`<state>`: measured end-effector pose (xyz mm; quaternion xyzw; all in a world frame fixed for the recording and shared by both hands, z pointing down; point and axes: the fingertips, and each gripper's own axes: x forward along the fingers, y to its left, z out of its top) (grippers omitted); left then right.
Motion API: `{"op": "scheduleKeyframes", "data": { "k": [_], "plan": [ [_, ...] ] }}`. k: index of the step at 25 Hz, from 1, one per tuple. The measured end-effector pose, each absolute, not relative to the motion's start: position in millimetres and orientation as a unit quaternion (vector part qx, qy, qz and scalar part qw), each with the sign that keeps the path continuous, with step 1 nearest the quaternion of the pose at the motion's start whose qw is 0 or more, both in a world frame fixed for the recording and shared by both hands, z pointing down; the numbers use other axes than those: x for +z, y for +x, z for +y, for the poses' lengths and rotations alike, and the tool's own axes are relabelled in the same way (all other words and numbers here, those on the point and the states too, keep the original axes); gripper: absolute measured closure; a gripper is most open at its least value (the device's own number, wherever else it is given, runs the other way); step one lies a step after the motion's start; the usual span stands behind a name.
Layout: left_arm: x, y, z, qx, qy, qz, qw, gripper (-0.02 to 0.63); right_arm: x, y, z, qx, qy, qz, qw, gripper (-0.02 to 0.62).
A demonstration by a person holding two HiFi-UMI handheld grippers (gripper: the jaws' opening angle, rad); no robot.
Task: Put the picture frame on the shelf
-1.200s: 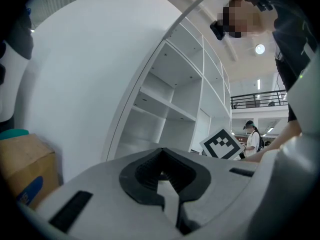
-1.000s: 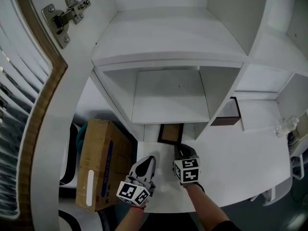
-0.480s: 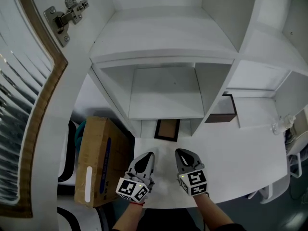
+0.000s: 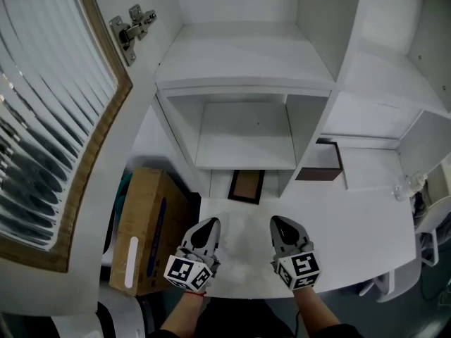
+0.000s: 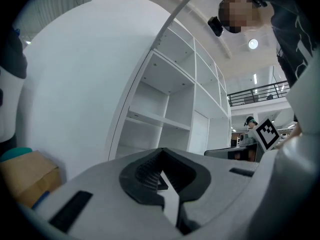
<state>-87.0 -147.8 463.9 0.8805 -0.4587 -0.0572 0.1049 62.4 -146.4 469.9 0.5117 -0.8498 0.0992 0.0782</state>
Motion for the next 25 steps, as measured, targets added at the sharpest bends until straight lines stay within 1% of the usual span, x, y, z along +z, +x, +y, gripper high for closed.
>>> {"op": "scheduleKeyframes", "data": {
  "k": [7,25],
  "plan": [
    [453,-107,-139,-0.059,0.873,-0.475,0.099,0.603,450,79,-131,0.093,0.529,-0.842,0.059,0.591],
    [431,-138,-125,-0.069,0.856,-0.507,0.077,0.603,419,101,-116,0.074,0.545,-0.834,0.042,0.592]
  ]
}}
